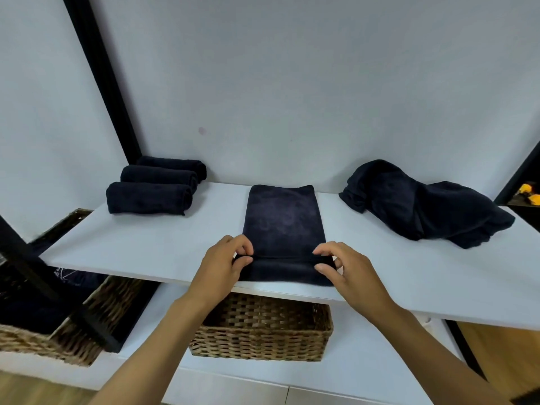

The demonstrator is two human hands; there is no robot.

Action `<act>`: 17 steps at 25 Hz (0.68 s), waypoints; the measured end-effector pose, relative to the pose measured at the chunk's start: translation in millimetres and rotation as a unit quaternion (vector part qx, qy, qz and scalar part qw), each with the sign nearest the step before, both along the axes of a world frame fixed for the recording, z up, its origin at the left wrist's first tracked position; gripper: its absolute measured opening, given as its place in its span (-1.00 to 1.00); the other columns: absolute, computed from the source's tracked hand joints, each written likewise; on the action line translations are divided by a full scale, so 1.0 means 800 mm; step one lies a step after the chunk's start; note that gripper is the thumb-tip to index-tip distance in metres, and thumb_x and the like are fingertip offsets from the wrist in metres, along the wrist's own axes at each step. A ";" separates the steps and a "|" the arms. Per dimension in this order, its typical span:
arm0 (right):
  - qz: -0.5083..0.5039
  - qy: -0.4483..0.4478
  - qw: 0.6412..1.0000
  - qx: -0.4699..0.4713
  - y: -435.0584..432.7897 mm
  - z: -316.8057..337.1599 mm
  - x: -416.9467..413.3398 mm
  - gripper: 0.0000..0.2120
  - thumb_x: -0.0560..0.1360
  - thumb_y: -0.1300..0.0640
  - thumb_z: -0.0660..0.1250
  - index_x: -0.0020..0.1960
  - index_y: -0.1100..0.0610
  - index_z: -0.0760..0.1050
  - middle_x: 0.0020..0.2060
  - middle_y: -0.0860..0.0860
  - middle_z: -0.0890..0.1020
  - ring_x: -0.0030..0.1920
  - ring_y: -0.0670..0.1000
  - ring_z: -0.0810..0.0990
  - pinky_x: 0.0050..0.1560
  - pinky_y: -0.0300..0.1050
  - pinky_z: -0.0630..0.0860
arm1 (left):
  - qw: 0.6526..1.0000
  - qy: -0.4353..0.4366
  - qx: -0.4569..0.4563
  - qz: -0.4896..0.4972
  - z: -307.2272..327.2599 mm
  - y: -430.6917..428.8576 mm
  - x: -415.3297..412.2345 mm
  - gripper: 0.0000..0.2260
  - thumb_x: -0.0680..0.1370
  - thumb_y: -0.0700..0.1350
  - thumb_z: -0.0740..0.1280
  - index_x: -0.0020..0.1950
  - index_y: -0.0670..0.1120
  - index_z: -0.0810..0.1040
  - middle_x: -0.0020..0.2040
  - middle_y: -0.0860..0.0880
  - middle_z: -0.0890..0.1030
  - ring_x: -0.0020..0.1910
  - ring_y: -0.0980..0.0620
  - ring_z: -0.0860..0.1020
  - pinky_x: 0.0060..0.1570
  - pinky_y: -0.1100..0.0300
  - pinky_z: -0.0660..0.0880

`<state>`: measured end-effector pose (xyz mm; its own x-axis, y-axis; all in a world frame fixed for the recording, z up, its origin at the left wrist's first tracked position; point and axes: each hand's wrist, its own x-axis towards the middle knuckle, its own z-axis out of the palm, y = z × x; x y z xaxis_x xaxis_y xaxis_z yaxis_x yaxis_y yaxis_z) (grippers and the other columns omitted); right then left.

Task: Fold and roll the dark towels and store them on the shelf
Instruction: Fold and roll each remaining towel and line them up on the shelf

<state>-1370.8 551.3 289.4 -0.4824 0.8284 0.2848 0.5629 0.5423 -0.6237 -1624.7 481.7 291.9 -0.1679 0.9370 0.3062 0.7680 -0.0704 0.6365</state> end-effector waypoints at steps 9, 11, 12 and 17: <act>0.119 -0.198 0.961 0.151 0.015 0.000 0.017 -0.68 0.54 -0.14 0.22 0.18 -0.01 0.53 0.09 -0.12 0.60 0.05 -0.08 0.54 0.05 -0.26 0.40 | 0.937 0.333 0.068 -0.086 -0.012 -0.019 -0.017 -0.68 0.50 0.09 0.25 0.05 -0.05 0.67 0.00 0.03 0.56 -0.04 0.01 0.49 -0.08 0.11 0.49; 0.116 -0.198 0.965 0.127 0.023 -0.003 0.016 -0.66 0.54 -0.14 0.27 0.26 -0.03 0.49 0.14 -0.16 0.55 0.11 -0.12 0.47 0.10 -0.30 0.34 | 0.936 0.335 0.055 -0.097 -0.015 -0.016 -0.024 -0.66 0.50 0.11 0.28 0.12 -0.04 0.66 -0.01 0.05 0.61 -0.02 0.03 0.50 -0.05 0.18 0.43; 0.111 -0.182 0.970 0.113 0.026 -0.004 0.013 -0.70 0.56 -0.10 0.27 0.25 -0.05 0.50 0.13 -0.18 0.54 0.09 -0.14 0.44 0.09 -0.33 0.33 | 0.946 0.307 0.041 -0.093 -0.015 -0.015 -0.026 -0.70 0.52 0.07 0.31 0.16 -0.03 0.64 0.00 0.06 0.63 0.00 0.05 0.50 -0.02 0.22 0.40; 0.083 -0.114 0.990 0.012 0.034 -0.001 0.000 -0.85 0.62 0.05 0.19 0.11 -0.02 0.51 0.01 -0.17 0.51 0.03 -0.18 0.42 0.01 -0.32 0.36 | 0.992 0.118 -0.012 -0.047 -0.012 0.002 -0.018 -0.71 0.64 -0.08 0.20 0.36 0.03 0.47 0.13 0.08 0.56 0.07 0.20 0.38 0.05 0.44 0.27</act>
<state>-1371.2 578.6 288.7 -0.6657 0.7263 0.1713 0.5896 0.6527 -0.4759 -1639.4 483.5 282.2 -0.0059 0.9528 0.3036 0.8866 -0.1354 0.4422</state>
